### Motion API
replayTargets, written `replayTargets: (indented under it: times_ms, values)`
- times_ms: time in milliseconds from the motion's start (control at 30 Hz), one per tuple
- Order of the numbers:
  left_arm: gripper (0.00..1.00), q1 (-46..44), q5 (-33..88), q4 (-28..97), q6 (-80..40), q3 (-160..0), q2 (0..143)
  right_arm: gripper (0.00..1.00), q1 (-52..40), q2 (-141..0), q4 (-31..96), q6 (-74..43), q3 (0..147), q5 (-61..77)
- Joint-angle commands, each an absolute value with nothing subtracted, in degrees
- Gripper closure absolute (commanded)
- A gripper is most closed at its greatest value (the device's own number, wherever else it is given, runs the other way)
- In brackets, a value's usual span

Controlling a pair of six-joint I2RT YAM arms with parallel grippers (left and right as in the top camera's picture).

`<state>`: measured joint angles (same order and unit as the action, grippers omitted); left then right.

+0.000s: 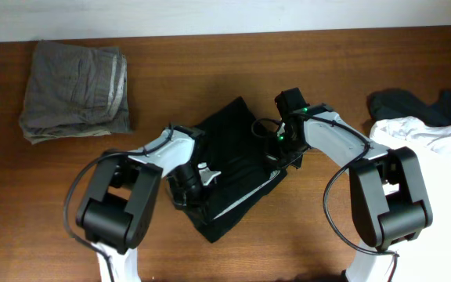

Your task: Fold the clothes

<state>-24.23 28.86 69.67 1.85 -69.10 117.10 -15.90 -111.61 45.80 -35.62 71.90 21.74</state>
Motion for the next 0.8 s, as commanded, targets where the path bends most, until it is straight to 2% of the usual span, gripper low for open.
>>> replayTargets:
  times_ms: [0,33,100,133,200,333,433,500,567,767]
  values:
    - [0.99,-18.06,24.27,73.73,2.83,-72.05,107.11,0.96,-15.25,-110.5,47.27,-30.55,73.08,25.08]
    - [0.98,-16.03,22.57,73.67,2.61,-72.42,103.72,0.96,-15.22,-109.6,47.66,-29.78,73.6,24.86]
    - [0.78,-11.11,18.33,73.06,-1.83,-72.42,97.86,0.95,-15.29,-106.34,48.25,-28.69,75.13,24.86]
    - [0.73,-8.73,18.22,72.9,-3.64,-72.34,95.81,0.92,-15.4,-104.31,48.23,-28.49,75.46,24.93]
    - [0.47,-5.28,19.05,72.86,-4.36,-71.53,94.3,0.91,-15.4,-102.13,48.21,-28.45,75.48,24.95]
    - [0.27,-4.97,30.17,64.66,-8.45,-60.62,94.48,0.91,-16.36,-103.07,48.21,-27.4,75.16,25.28]
    - [0.09,-4.97,37.17,51.83,-16.43,-48.6,94.48,0.91,-18.81,-105.45,47.94,-27.53,75.16,24.86]
    - [0.06,-4.97,42.92,45.56,-20.03,-43.55,94.48,0.92,-20.03,-107.79,47.94,-30.17,75.16,24.88]
    - [0.05,-4.97,42.89,40.32,-24.27,-40.23,94.48,0.95,-20.84,-109.69,46.98,-32.03,75.16,25.1]
    - [0.05,-4.97,42.89,29.91,-35.11,-37.5,94.48,0.95,-23.24,-110.65,46.48,-32.45,75.13,24.86]
